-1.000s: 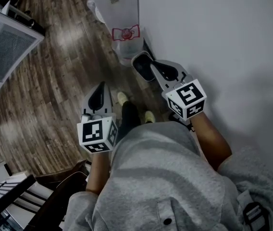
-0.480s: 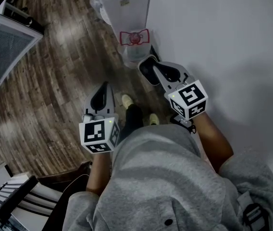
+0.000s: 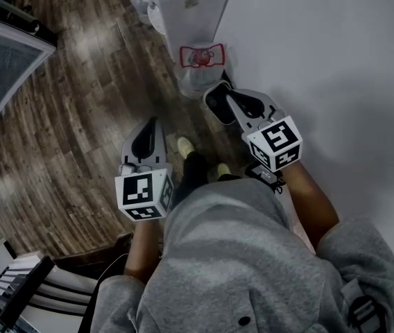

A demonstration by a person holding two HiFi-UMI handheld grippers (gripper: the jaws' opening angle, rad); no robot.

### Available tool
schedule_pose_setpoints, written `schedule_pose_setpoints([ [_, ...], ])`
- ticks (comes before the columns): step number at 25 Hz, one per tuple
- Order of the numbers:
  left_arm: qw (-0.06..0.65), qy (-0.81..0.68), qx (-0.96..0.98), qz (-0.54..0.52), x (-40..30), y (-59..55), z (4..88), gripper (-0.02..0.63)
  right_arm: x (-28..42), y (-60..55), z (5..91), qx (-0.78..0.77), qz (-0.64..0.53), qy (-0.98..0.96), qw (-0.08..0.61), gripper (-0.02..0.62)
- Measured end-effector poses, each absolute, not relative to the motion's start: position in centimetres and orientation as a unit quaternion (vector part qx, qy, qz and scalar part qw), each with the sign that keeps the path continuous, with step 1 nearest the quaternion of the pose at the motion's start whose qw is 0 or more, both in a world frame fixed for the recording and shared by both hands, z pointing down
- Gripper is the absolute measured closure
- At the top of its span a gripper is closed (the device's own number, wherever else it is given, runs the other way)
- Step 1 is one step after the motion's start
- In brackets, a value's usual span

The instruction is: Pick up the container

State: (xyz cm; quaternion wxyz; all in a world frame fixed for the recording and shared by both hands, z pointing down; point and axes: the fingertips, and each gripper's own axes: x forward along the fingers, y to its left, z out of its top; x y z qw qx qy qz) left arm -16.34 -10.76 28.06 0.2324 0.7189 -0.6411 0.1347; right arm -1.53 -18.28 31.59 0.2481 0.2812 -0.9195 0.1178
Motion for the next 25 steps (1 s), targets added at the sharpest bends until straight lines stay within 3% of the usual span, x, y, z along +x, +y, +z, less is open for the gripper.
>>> schedule_pose_setpoints([
  [9, 0.264, -0.629, 0.718, 0.14, -19.5, -12.2, 32.0, 0.591, -3.1, -20.6, 36.4, 0.284, 0.138, -0.904, 0.287, 0.566],
  [18, 0.303, -0.62, 0.706, 0.16, -18.7, -13.0, 35.7, 0.591, -1.5, -22.0, 45.8, 0.27, 0.237, -0.87, 0.339, 0.563],
  [25, 0.32, -0.646, 0.673, 0.168, -18.6, -15.2, 40.4, 0.591, 0.1, -23.6, 59.2, 0.257, 0.312, -0.821, 0.404, 0.48],
])
